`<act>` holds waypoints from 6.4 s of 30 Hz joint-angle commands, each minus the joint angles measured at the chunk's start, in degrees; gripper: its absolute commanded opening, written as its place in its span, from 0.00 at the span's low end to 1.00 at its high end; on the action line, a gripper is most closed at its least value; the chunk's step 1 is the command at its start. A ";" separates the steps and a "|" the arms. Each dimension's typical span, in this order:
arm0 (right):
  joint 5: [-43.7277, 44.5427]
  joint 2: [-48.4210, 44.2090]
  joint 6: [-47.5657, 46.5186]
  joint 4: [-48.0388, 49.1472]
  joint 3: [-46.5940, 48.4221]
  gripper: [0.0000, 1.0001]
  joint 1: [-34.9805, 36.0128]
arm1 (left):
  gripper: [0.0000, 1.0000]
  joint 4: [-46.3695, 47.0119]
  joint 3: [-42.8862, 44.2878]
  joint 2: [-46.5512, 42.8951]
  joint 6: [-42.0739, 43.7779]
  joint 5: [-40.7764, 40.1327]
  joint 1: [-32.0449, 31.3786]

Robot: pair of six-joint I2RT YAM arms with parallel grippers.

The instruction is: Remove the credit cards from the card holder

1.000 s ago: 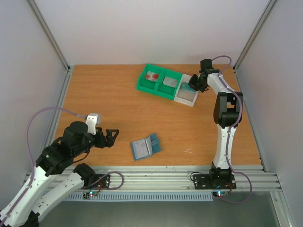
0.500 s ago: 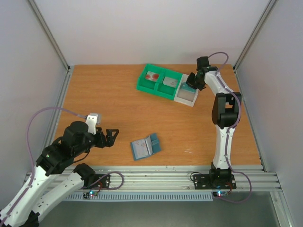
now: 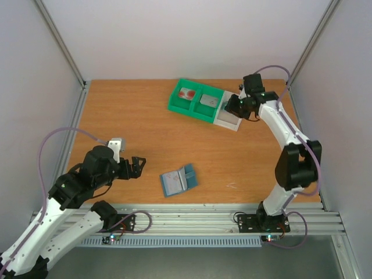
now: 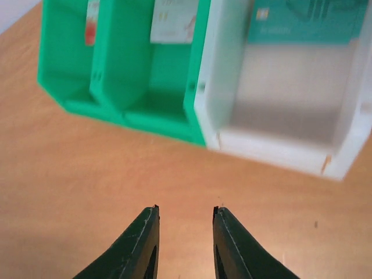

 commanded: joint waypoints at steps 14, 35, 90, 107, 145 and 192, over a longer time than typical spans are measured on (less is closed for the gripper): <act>-11.27 -27.70 2.27 4.58 -26.91 0.28 16.33 | 0.84 14.60 -8.42 12.43 -12.14 14.37 -0.18; -10.65 -20.10 12.24 21.93 -36.11 0.27 40.27 | 0.64 36.86 -22.77 20.75 -18.04 18.58 -0.20; -10.69 -8.03 17.17 32.84 -43.22 0.16 44.23 | 0.42 48.92 -29.63 27.53 -22.61 19.58 -0.18; -9.75 -4.13 16.74 37.21 -46.74 0.13 44.25 | 0.40 53.69 -31.30 28.36 -24.67 21.93 -0.15; -8.06 -1.81 16.75 35.92 -45.27 0.04 44.25 | 0.41 53.32 -30.65 23.96 -27.02 24.73 -0.20; -8.87 -4.78 17.18 39.00 -47.41 0.09 44.24 | 0.31 63.05 -31.20 32.22 -28.69 26.96 -0.20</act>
